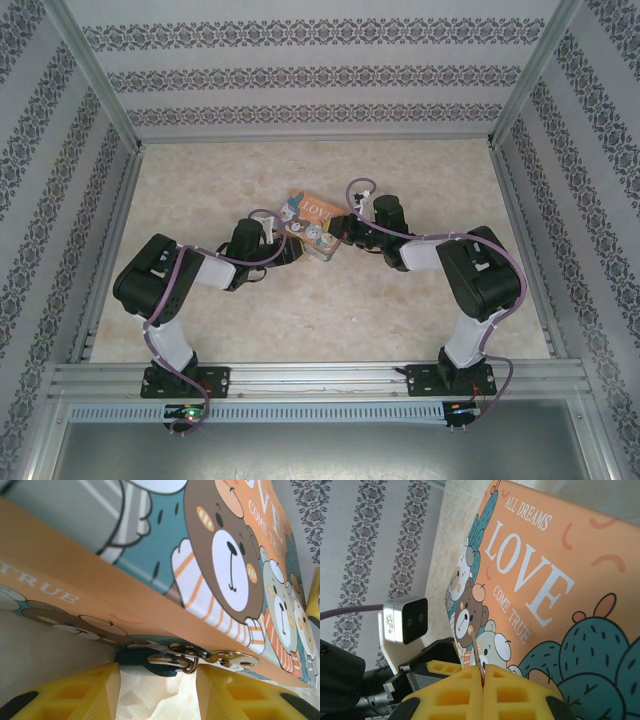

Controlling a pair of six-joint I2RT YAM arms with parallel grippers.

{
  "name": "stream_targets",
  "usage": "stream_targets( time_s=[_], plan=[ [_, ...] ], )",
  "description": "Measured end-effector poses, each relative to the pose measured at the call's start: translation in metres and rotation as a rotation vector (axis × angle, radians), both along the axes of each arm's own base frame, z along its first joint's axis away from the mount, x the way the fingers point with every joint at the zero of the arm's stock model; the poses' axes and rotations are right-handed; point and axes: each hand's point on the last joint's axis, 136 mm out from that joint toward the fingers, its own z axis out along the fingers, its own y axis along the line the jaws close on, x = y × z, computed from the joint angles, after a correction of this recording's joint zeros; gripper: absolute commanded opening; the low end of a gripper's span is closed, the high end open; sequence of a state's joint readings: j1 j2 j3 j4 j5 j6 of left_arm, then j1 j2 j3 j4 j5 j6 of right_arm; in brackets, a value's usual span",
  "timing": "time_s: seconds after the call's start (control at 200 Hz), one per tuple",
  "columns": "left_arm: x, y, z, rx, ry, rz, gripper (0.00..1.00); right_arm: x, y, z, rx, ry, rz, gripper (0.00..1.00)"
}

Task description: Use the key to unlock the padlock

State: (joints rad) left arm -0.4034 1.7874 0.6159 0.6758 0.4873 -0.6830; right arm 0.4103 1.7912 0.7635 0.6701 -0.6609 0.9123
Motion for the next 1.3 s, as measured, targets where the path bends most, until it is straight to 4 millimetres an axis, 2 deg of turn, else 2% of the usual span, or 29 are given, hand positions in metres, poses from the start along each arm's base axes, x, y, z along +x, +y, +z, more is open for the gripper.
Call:
stream_targets(
  time_s=[0.145, 0.27, 0.525, 0.635, 0.824, 1.079, 1.299],
  plan=[
    [0.0, -0.001, 0.0, 0.004, -0.013, -0.014, 0.45, 0.001, -0.001, 0.0, -0.005, -0.002, -0.005, 0.0],
    [0.001, 0.0, 0.002, 0.026, -0.043, -0.025, 0.52, 0.001, -0.001, 0.0, -0.007, -0.002, -0.007, 0.0],
    [-0.005, 0.012, 0.025, 0.106, -0.19, -0.039, 0.63, 0.001, -0.001, 0.0, -0.013, -0.014, -0.003, 0.0],
    [-0.006, 0.013, 0.029, 0.127, -0.227, -0.056, 0.66, 0.001, -0.001, 0.0, -0.014, -0.017, -0.002, 0.0],
    [-0.008, 0.01, 0.027, 0.139, -0.242, -0.093, 0.66, 0.001, -0.001, 0.0, -0.016, -0.017, -0.004, 0.0],
    [-0.01, 0.007, 0.002, 0.146, -0.18, -0.121, 0.65, 0.001, -0.002, 0.0, -0.019, -0.018, -0.004, 0.0],
    [-0.005, 0.007, 0.004, 0.134, -0.187, -0.122, 0.64, 0.001, -0.002, -0.001, -0.022, -0.02, -0.004, 0.0]
  ],
)
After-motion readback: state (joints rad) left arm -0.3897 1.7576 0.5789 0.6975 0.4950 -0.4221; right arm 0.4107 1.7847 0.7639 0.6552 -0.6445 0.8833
